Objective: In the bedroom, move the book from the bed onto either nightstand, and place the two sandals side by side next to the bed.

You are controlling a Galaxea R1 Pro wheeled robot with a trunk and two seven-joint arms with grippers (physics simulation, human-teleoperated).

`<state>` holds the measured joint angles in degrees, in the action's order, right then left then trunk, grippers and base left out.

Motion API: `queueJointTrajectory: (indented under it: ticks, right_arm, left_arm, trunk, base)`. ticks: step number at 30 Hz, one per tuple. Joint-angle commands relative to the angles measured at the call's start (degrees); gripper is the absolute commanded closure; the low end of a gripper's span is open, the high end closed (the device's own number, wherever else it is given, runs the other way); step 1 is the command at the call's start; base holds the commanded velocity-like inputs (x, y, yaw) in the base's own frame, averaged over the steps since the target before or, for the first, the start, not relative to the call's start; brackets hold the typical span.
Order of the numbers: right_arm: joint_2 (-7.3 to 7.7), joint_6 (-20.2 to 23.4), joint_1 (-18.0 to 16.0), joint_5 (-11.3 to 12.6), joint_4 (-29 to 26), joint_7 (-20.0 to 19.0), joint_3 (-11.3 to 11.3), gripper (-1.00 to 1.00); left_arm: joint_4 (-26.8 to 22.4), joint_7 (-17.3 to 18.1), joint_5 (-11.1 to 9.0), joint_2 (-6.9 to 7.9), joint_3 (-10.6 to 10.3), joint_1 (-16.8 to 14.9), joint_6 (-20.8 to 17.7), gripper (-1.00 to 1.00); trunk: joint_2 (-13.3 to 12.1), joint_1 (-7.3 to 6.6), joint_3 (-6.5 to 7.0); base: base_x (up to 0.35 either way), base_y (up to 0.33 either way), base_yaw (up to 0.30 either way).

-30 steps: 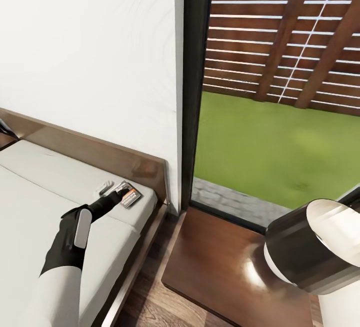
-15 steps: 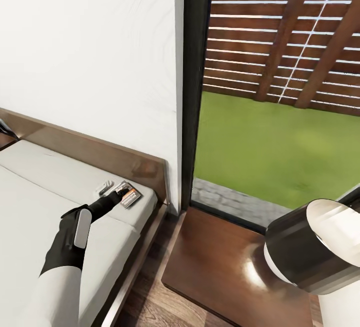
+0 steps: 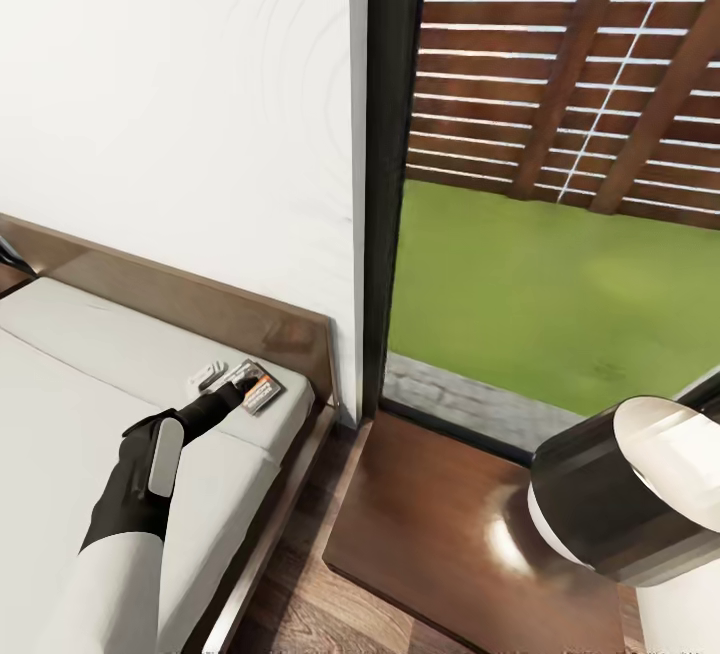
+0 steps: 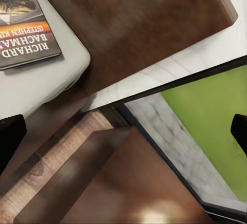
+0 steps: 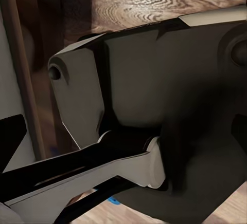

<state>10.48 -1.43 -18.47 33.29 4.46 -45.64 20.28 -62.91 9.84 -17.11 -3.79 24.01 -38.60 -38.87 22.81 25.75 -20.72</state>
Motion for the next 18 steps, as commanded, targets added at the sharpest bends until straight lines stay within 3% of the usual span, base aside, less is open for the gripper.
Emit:
queueJointTrajectory:
  ticks: [1, 18]
  right_arm:
    - [-0.02, -0.1, -0.1, 0.5, 0.2, -0.3, 0.5, -1.0]
    - [-0.02, -0.2, -0.1, 0.5, 0.2, -0.3, 0.5, -1.0]
  left_arm:
    - [0.0, 0.3, 0.0, -0.07, 0.2, -0.1, -0.4, -1.0]
    - [0.0, 0.3, 0.0, -0.06, 0.2, -0.1, -0.4, -1.0]
  trunk:
    - [0.1, 0.03, -0.19]
    - [0.1, 0.03, -1.73]
  base:
    - [0.0, 0.0, 0.0]
    - [0.0, 0.0, 0.0]
